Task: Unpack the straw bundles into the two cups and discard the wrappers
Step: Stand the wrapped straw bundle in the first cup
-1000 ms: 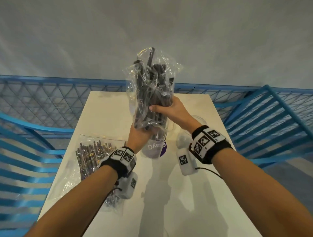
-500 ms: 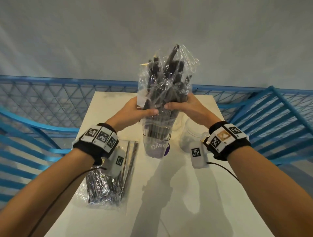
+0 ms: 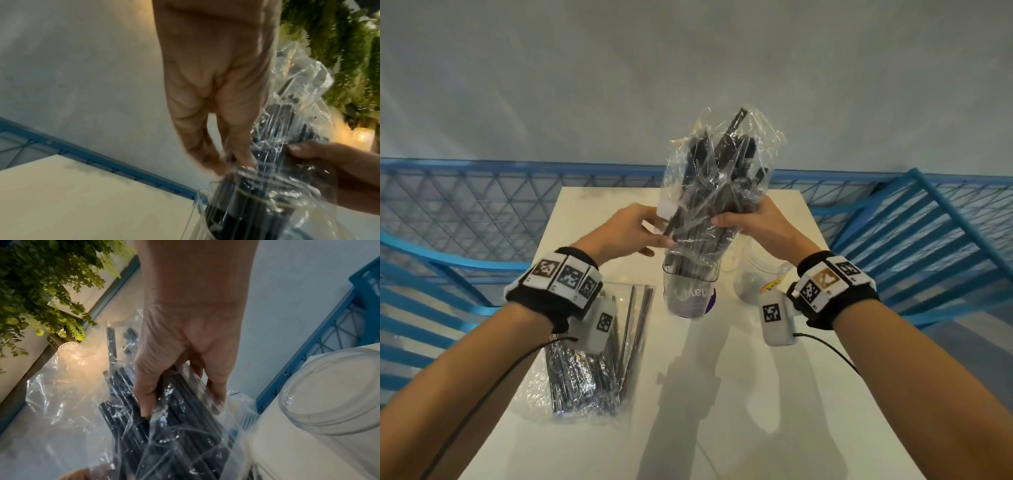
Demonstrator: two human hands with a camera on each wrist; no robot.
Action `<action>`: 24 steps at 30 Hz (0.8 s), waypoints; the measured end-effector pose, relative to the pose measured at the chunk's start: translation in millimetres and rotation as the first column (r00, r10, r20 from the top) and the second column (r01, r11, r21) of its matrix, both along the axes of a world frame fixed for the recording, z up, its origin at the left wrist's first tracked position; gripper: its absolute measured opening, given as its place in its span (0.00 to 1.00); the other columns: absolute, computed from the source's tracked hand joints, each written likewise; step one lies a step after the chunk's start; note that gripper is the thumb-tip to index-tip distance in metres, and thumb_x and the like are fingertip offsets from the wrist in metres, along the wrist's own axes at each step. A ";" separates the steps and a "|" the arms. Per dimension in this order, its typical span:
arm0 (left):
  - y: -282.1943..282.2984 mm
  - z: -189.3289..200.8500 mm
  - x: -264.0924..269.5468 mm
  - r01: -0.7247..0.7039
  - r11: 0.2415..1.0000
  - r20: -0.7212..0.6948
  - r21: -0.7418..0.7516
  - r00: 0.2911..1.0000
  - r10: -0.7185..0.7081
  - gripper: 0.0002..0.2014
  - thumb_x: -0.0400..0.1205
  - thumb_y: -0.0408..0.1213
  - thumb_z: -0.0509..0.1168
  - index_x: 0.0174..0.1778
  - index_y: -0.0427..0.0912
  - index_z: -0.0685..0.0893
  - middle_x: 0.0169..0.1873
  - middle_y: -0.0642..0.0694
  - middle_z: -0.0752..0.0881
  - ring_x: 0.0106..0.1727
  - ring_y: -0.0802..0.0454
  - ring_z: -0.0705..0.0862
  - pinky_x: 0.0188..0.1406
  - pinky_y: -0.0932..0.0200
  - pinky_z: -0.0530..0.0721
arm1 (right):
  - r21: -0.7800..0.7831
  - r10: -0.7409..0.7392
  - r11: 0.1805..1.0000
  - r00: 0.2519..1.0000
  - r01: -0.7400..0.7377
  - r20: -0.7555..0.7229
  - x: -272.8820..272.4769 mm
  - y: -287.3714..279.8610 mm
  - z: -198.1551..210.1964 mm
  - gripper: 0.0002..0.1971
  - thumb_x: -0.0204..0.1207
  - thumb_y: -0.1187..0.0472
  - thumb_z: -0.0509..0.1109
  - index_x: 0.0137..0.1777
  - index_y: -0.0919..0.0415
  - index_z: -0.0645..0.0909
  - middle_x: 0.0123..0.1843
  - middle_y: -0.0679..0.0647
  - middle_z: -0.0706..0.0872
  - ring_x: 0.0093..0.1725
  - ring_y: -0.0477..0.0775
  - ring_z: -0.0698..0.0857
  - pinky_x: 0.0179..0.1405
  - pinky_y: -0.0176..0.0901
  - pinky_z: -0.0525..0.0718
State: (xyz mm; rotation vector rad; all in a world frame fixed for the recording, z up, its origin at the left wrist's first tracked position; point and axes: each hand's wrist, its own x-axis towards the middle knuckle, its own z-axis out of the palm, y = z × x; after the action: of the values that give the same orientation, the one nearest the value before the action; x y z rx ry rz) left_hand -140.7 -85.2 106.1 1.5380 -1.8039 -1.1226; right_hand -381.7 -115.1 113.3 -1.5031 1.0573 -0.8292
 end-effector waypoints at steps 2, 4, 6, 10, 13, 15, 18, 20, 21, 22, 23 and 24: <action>-1.9 -3.8 0.2 -0.119 0.990 -0.080 -0.080 0.990 0.112 0.12 0.70 0.29 0.77 0.48 0.35 0.88 0.42 0.42 0.90 0.37 0.52 0.89 0.39 0.60 0.91 | 0.002 0.004 1.000 1.000 -0.004 -0.009 1.8 1.0 1.2 0.18 0.71 0.69 0.76 0.62 0.68 0.81 0.58 0.63 0.89 0.55 0.55 0.89 0.47 0.34 0.87; -2.2 -10.3 -3.3 -0.180 0.980 -0.141 -0.086 0.976 0.167 0.09 0.70 0.26 0.77 0.45 0.35 0.89 0.38 0.40 0.90 0.32 0.58 0.89 0.38 0.62 0.90 | 0.014 0.025 1.000 0.999 -0.025 -0.027 6.3 3.1 4.3 0.17 0.72 0.68 0.75 0.61 0.66 0.81 0.57 0.60 0.89 0.51 0.47 0.89 0.42 0.28 0.84; -1.4 -16.3 -6.3 -0.173 0.983 -0.203 -0.056 0.966 0.158 0.08 0.73 0.23 0.74 0.45 0.37 0.89 0.39 0.38 0.90 0.36 0.53 0.90 0.41 0.60 0.91 | 0.020 0.030 0.999 0.999 -0.029 -0.044 9.1 3.6 6.1 0.16 0.73 0.66 0.75 0.61 0.64 0.81 0.56 0.58 0.89 0.52 0.47 0.89 0.46 0.34 0.85; 0.1 -26.5 -8.0 -0.209 0.974 -0.262 -0.085 0.948 0.180 0.06 0.71 0.25 0.76 0.41 0.37 0.88 0.34 0.44 0.88 0.36 0.52 0.86 0.40 0.58 0.87 | 0.041 0.034 0.999 0.999 -0.034 0.003 10.0 4.5 6.7 0.20 0.74 0.64 0.74 0.66 0.65 0.77 0.59 0.58 0.88 0.58 0.54 0.88 0.53 0.47 0.85; 1.6 -29.5 -10.3 -0.237 0.964 -0.197 -0.117 0.957 0.212 0.12 0.72 0.41 0.78 0.38 0.36 0.86 0.29 0.44 0.85 0.32 0.53 0.80 0.36 0.56 0.81 | 0.024 0.027 0.999 0.999 -0.027 0.029 10.3 6.5 9.1 0.21 0.75 0.59 0.73 0.66 0.62 0.76 0.57 0.53 0.88 0.57 0.50 0.88 0.52 0.49 0.85; 3.5 -29.5 -11.3 -0.185 0.972 -0.071 -0.146 0.982 0.176 0.10 0.76 0.43 0.73 0.41 0.39 0.87 0.33 0.43 0.86 0.34 0.51 0.81 0.38 0.54 0.82 | -0.019 0.018 1.000 1.000 -0.018 -0.013 7.5 6.2 8.4 0.19 0.74 0.56 0.74 0.63 0.59 0.78 0.57 0.52 0.89 0.58 0.51 0.88 0.56 0.53 0.86; 5.9 -29.4 -10.7 -0.110 0.978 0.003 -0.178 0.994 0.112 0.04 0.80 0.35 0.70 0.49 0.45 0.86 0.39 0.50 0.87 0.35 0.54 0.82 0.40 0.56 0.84 | -0.069 -0.023 0.997 0.998 0.019 -0.057 2.9 7.4 5.8 0.25 0.67 0.52 0.79 0.63 0.58 0.79 0.58 0.54 0.89 0.60 0.55 0.86 0.63 0.64 0.82; 7.4 -27.1 -11.3 -0.103 0.978 0.000 -0.179 0.995 0.104 0.08 0.78 0.31 0.71 0.48 0.49 0.84 0.38 0.53 0.87 0.34 0.56 0.80 0.38 0.59 0.81 | -0.079 -0.046 0.996 0.998 0.043 -0.040 2.1 7.5 4.3 0.25 0.67 0.56 0.80 0.63 0.60 0.79 0.56 0.53 0.89 0.58 0.53 0.87 0.62 0.60 0.83; 7.4 -25.6 -12.4 -0.120 0.977 0.000 -0.178 0.993 0.121 0.09 0.77 0.31 0.72 0.47 0.50 0.84 0.37 0.54 0.86 0.33 0.58 0.79 0.36 0.64 0.78 | -0.082 -0.043 0.996 0.999 0.040 -0.028 2.8 8.2 4.7 0.23 0.67 0.57 0.79 0.62 0.59 0.79 0.54 0.52 0.88 0.57 0.51 0.87 0.60 0.57 0.85; 7.5 -23.4 -13.4 -0.137 0.974 0.005 -0.179 0.990 0.141 0.09 0.75 0.33 0.75 0.45 0.50 0.84 0.35 0.56 0.86 0.33 0.62 0.79 0.33 0.69 0.75 | -0.088 -0.034 0.996 0.999 0.033 -0.014 3.8 8.8 5.7 0.21 0.67 0.57 0.78 0.61 0.56 0.80 0.54 0.50 0.88 0.57 0.51 0.87 0.58 0.55 0.86; 7.2 -20.9 -13.9 -0.153 0.971 0.023 -0.183 0.987 0.160 0.08 0.73 0.36 0.77 0.42 0.49 0.84 0.33 0.57 0.85 0.33 0.64 0.78 0.30 0.74 0.72 | -0.094 -0.022 0.995 1.000 0.022 -0.001 4.9 9.6 7.4 0.20 0.67 0.55 0.78 0.59 0.52 0.81 0.55 0.51 0.88 0.58 0.52 0.87 0.57 0.54 0.86; 6.8 -19.0 -14.3 -0.162 0.968 0.052 -0.191 0.983 0.175 0.08 0.72 0.38 0.77 0.39 0.48 0.83 0.32 0.57 0.83 0.32 0.65 0.77 0.27 0.76 0.71 | -0.099 -0.014 0.995 1.000 0.015 0.007 5.9 10.3 9.3 0.19 0.67 0.52 0.77 0.58 0.49 0.81 0.56 0.52 0.88 0.59 0.53 0.87 0.58 0.55 0.85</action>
State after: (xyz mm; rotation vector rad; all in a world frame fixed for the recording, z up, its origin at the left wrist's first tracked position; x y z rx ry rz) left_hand -155.0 -78.5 87.1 1.5999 -1.7303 -0.8063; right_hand -375.8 -104.8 122.7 -1.5767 1.0368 -0.9073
